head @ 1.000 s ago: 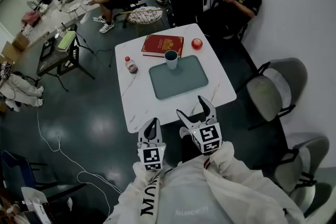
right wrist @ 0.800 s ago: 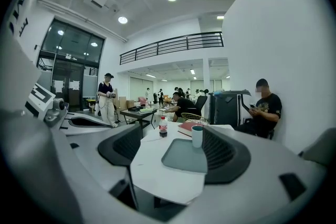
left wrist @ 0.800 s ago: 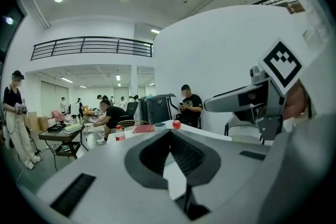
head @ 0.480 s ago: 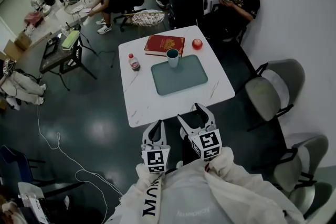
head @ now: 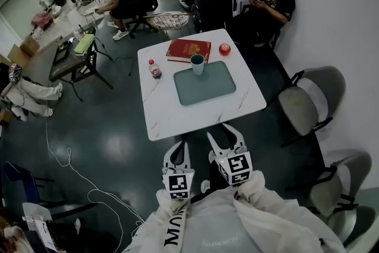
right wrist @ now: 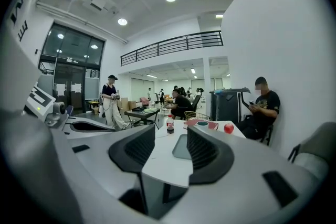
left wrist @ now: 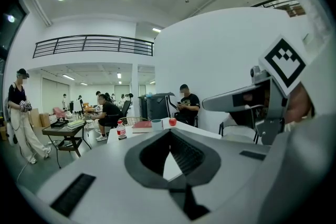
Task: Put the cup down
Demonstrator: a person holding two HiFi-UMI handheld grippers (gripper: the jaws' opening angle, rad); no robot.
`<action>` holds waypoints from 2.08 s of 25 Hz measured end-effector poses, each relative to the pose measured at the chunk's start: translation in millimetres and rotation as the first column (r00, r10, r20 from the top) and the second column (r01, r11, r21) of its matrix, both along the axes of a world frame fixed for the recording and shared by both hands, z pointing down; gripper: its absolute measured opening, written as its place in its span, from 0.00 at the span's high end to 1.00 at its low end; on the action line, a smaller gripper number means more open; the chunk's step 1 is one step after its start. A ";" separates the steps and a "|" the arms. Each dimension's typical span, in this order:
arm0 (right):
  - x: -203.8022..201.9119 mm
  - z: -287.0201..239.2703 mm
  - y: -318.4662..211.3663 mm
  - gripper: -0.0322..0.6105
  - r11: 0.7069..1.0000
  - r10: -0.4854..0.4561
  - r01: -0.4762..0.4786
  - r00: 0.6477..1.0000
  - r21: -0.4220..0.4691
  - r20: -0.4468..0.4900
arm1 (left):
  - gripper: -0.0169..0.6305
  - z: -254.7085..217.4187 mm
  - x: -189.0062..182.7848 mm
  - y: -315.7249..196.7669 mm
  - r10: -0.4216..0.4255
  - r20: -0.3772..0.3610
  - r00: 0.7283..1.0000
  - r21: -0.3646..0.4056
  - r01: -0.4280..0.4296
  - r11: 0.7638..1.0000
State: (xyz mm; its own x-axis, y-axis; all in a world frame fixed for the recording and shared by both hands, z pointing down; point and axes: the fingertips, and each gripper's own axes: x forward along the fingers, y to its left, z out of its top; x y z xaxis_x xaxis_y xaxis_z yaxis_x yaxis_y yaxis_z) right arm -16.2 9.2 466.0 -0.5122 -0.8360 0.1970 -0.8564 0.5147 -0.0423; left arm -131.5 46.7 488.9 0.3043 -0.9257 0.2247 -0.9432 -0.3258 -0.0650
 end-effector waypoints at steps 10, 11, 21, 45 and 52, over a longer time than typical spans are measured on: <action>20.8 -6.6 16.0 0.79 0.999 0.047 -0.047 0.999 0.006 0.005 | 0.96 -1.1 18.9 13.5 0.033 -0.008 0.999 -0.013 -0.033 0.999; 22.5 -6.4 17.1 0.79 0.999 0.049 -0.049 0.999 0.006 0.007 | 0.96 -1.4 20.4 14.3 0.034 -0.006 0.999 -0.011 -0.034 0.999; 25.5 -9.7 19.9 0.86 0.999 0.029 -0.029 0.999 0.018 0.026 | 0.96 -11.1 23.2 16.1 0.011 0.007 1.000 0.006 -0.011 1.000; 48.1 -26.0 4.6 0.94 0.998 -0.058 0.058 0.998 0.008 0.023 | 0.96 -37.0 73.5 -16.7 0.039 0.023 0.999 0.049 -0.040 0.998; 51.4 -37.9 -3.9 0.94 0.997 -0.070 0.069 0.997 0.031 0.037 | 0.96 -51.2 79.1 -27.7 0.048 0.024 0.999 0.085 -0.050 0.995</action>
State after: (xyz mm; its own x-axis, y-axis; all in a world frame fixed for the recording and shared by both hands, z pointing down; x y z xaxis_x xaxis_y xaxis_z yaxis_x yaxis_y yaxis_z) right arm 35.2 5.3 428.1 -0.5756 -0.8036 0.1516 -0.8167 0.5741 -0.0581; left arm -52.4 19.0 437.7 0.3458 -0.9259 0.1522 -0.9242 -0.3641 -0.1154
